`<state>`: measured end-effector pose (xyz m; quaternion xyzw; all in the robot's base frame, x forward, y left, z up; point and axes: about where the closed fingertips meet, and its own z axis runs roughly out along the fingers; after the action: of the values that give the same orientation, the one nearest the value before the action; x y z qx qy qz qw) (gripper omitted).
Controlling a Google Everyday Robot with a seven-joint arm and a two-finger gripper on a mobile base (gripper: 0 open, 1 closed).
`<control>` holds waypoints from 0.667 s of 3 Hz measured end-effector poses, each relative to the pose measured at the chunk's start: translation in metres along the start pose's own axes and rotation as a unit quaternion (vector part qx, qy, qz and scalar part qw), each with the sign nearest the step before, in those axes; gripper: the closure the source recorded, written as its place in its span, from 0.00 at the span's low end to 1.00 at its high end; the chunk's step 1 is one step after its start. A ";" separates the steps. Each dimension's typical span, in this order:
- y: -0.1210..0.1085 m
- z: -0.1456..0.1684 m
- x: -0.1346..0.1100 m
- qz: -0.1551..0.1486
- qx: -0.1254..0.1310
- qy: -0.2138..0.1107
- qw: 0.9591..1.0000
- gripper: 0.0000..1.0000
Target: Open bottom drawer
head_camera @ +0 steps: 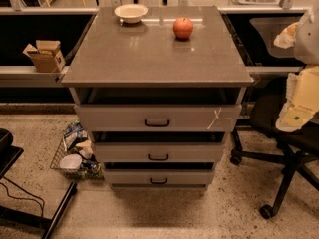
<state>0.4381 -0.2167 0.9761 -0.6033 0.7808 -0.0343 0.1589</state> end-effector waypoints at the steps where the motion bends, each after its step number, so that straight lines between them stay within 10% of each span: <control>1: 0.000 0.000 0.000 0.000 0.000 0.000 1.000 0.00; 2: 0.005 0.031 0.011 0.016 -0.010 0.017 1.000 0.00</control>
Offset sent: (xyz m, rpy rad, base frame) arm 0.0062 -0.0169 -0.1050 -0.0587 0.1225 -0.1058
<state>0.4403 -0.2219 0.9437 -0.5918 0.7932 -0.0346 0.1397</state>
